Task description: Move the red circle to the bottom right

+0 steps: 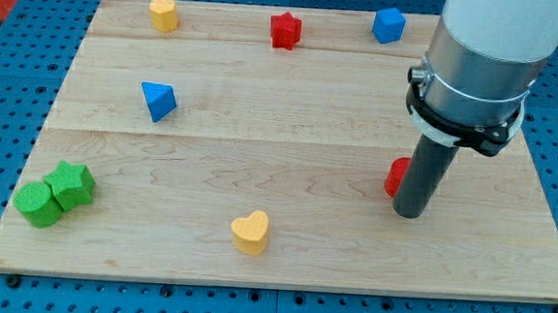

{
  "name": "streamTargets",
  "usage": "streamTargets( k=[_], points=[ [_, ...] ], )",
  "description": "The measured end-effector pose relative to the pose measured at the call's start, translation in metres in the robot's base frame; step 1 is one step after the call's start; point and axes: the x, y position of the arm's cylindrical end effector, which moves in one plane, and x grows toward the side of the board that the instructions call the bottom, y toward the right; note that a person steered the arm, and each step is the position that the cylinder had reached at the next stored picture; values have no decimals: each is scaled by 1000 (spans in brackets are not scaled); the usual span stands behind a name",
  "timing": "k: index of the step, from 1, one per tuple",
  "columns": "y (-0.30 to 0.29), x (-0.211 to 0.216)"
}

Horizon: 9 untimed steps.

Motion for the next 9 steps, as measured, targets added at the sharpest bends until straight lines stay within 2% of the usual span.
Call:
streamTargets(
  k=[2,3,4,5,7,8,9],
  points=[
    [26,4],
    [62,0],
    [62,-41],
    [32,-73],
    [10,-40],
    [-48,-61],
    [-37,-33]
  ],
)
